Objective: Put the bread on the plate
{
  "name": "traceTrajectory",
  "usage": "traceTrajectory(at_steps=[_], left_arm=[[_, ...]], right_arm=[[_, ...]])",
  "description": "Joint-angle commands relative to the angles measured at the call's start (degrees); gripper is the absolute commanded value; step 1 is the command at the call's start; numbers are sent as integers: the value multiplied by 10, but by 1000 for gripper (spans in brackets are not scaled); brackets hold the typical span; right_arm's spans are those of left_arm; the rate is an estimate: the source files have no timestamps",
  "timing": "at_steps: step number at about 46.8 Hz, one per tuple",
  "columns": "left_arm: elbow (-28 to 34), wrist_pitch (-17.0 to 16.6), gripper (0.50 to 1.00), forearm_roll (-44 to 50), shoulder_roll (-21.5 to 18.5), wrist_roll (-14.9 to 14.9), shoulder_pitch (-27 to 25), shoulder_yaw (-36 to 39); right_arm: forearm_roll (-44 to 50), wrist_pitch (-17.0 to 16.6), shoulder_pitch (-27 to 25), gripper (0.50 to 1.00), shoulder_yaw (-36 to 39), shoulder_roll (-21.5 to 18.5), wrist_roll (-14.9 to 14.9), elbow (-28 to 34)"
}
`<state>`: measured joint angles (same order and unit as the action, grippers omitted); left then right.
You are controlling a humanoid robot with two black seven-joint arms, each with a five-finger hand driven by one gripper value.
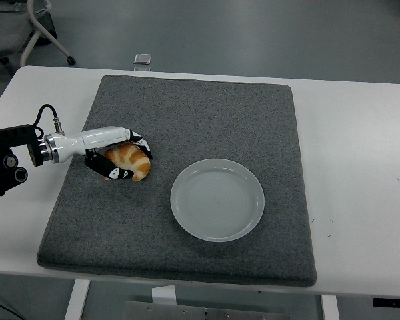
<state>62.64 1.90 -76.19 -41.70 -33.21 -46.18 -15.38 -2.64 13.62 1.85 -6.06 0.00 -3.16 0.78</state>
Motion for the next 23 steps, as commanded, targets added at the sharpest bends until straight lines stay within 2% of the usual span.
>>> traceTrajectory(at_steps=[1,12,23], left_arm=[[1,-3,500,0,-2,0,-8,0],[3,-5,500,-2,-8,-6,-14,2],[4,-7,500,8,-39,-7,-16,-4]], right_arm=[[0,0,0,930,0,0,0,0],[0,0,0,930,0,0,0,0],[0,0,0,930,0,0,0,0]])
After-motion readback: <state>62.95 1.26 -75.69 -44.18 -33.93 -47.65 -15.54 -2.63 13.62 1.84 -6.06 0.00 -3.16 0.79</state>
